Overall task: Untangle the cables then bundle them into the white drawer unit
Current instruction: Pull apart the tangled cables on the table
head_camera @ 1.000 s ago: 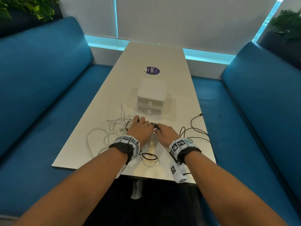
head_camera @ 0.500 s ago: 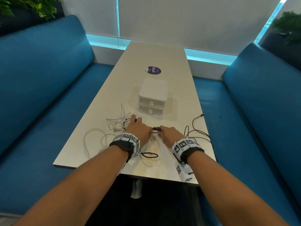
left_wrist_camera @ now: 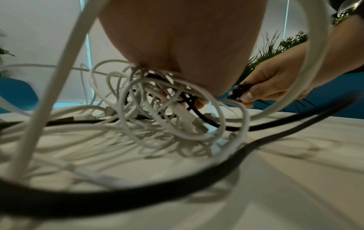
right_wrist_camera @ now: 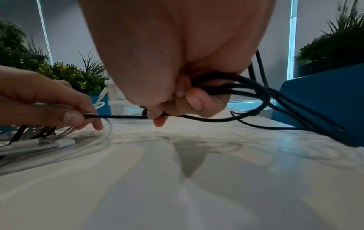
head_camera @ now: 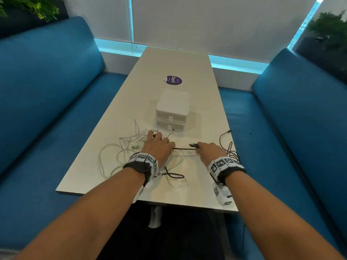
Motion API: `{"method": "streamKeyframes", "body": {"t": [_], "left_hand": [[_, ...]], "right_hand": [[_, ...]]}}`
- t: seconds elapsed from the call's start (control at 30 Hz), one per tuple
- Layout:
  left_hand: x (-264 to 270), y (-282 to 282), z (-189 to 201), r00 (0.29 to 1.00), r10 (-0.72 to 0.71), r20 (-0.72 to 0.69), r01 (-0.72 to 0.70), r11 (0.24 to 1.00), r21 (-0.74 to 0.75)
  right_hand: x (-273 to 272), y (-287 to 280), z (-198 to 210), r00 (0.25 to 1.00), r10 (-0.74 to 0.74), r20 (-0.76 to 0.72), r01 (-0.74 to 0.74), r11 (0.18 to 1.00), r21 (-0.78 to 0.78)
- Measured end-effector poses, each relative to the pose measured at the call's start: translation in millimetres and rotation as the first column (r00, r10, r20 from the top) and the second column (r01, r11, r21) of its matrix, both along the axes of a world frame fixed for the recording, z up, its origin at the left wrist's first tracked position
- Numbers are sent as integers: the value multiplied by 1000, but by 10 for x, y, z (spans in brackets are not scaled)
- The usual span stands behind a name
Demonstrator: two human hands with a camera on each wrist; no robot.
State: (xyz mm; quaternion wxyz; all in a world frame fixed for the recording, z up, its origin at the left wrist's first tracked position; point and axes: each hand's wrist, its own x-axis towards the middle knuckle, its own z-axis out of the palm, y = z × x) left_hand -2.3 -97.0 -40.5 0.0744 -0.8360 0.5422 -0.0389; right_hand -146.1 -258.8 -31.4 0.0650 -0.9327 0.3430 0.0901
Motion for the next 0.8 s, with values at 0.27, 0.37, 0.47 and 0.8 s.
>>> {"method": "streamKeyframes", "body": {"t": [0.27, 0.37, 0.47, 0.8], "left_hand": [[-12, 13, 79, 992, -110, 56, 108, 993, 46], [-88, -2, 59, 970, -206, 126, 191, 974, 121], [-125, -48, 64, 987, -130, 93, 119, 987, 112], [-172, -158, 98, 996, -77, 35, 73, 992, 108]], "right_hand": [[-72, -50, -29, 998, -55, -15, 55, 998, -20], [-46, -33, -46, 996, -77, -39, 77, 997, -6], [-2, 9, -27, 995, -96, -7, 96, 995, 14], [365, 372, -10, 939, -201, 278, 126, 956, 267]]}}
